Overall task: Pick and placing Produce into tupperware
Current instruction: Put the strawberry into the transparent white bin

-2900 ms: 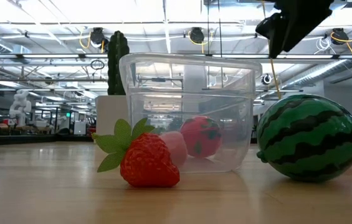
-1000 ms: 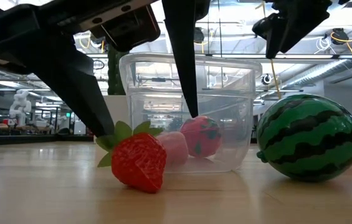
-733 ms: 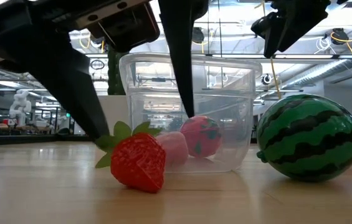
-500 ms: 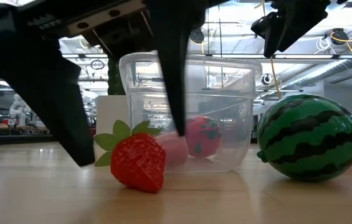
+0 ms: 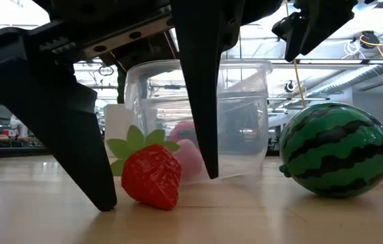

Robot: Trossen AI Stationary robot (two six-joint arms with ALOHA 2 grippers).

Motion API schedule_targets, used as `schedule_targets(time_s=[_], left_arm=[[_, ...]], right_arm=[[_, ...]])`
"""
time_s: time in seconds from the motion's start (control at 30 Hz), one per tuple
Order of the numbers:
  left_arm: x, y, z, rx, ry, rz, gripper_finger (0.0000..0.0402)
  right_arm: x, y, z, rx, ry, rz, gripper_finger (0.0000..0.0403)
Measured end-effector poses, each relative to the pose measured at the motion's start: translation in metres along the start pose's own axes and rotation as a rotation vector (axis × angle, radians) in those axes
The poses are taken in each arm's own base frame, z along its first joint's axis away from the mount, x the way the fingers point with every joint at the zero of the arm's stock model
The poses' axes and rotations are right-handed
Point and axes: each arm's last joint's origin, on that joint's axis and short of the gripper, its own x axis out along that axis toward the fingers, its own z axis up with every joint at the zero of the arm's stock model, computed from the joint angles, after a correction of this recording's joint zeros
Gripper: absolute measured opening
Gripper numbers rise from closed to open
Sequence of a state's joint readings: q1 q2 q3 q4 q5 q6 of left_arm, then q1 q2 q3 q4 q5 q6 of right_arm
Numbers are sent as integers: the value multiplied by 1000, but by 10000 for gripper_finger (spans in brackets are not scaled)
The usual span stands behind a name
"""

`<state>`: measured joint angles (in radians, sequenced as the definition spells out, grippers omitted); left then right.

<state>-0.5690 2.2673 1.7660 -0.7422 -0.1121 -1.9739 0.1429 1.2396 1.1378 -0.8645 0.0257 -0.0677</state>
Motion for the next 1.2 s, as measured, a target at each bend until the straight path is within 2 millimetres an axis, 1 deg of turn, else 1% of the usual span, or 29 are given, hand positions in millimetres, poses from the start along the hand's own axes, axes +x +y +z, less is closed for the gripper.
schedule_targets(time_s=[0.3,0.5,0.57,0.73,0.87,1.2], left_arm=[[1,-1,0,-21,-30,-24,257],[-8,-5,2,-10,-106,-95,257],[-11,-8,0,5,-113,-131,257],[-16,-12,-3,31,-106,-145,257],[-16,-9,-5,26,-108,-132,257],[-18,-2,-23,-7,-65,-131,257]], right_arm=[[0,0,0,1,0,0,153],[0,0,0,0,1,0,153],[0,0,0,0,1,0,153],[0,0,0,0,1,0,153],[0,0,0,0,1,0,153],[0,0,0,-1,1,0,153]])
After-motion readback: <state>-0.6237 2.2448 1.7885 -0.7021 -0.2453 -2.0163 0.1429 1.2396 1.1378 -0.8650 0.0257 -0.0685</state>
